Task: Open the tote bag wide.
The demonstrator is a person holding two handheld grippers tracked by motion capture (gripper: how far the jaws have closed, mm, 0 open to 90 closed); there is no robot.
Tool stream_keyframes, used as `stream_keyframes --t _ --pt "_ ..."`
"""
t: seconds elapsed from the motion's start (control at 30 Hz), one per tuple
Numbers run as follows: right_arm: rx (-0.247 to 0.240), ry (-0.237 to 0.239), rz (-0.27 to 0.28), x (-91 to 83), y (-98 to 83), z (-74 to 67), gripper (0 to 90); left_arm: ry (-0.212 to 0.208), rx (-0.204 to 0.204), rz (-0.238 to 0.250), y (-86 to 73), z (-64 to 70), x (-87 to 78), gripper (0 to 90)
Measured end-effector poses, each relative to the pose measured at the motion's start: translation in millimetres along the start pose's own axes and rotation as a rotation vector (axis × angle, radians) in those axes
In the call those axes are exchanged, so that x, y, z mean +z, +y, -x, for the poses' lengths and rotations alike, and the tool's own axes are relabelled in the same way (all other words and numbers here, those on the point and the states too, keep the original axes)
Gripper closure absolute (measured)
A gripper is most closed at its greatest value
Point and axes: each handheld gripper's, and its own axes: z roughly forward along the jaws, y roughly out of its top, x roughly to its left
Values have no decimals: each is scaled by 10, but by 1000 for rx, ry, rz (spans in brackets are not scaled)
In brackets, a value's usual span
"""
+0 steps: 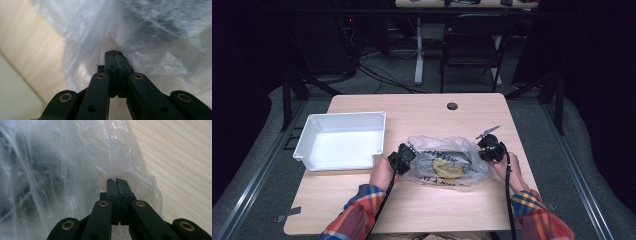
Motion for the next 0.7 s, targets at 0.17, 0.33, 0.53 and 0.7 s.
stream_keyframes --t 0.17,0.33,0.53,0.7 --pt "6 19 15 -32 -10 10 899 -17 13 55 -35 40 -220 856" --pt "-6 23 26 -59 7 4 899 34 -41 211 -37 -24 -495 724" --pt "-4 22 39 -76 15 -1 899 139 -55 207 2 -89 -439 640" --pt "-5 18 62 -88 25 -9 899 158 -66 145 62 -176 -180 813"
